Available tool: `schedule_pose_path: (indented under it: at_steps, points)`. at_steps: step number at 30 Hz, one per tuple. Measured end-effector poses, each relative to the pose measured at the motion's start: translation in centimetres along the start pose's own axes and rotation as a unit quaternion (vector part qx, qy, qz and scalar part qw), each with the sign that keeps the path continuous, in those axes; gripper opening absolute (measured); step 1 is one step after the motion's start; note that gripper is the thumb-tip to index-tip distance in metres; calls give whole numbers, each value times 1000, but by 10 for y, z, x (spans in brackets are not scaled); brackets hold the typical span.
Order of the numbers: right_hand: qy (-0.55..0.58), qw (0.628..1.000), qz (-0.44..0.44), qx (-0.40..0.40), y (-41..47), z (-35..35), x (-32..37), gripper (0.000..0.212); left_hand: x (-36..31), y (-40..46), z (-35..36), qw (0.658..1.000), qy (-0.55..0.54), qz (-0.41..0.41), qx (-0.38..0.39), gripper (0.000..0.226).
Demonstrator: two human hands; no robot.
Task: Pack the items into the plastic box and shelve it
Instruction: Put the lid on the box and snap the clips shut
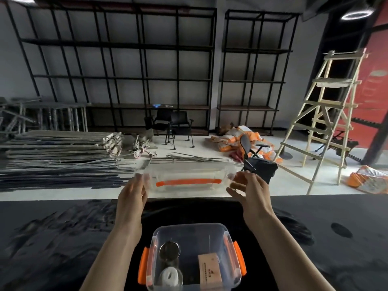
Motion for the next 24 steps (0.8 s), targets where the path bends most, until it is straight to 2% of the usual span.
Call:
schedule_pose_path:
  at_steps: [3,5,8,11,14,19,24]
  points:
    - [-4,1000,30,-2,0,2,-3,31,2,-7,-3,998,-70,-6,-5,34]
    - [-36,998,44,-8,-2,0,-7,29,8,-7,-7,997,-74,-26,-10,30]
    - [-121,992,46,-4,-1,-8,-18,31,17,-6,-13,999,18,-13,-23,15]
    - [-228,973,31,14,-6,-17,-27,40,25,-19,-9,997,78,0,-12,41]
    - [-303,952,-9,48,-17,-22,-37,35,48,-30,-10,989,147,-2,-3,44]
    - [-407,909,-38,83,-31,-31,-68,36,82,-40,-17,960,271,57,-39,34]
    - [-466,878,-59,88,-43,-39,-87,34,95,-42,-18,921,367,120,-51,45]
Point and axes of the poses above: each hand's wrist, its own y-axis towards the middle knuckle, its own z-axis out of the palm, x = y × z, the point moved 2 cm from there along y, towards the middle knuckle, and after that the axes turned 8 degrees about -z, right-handed, at the moved point
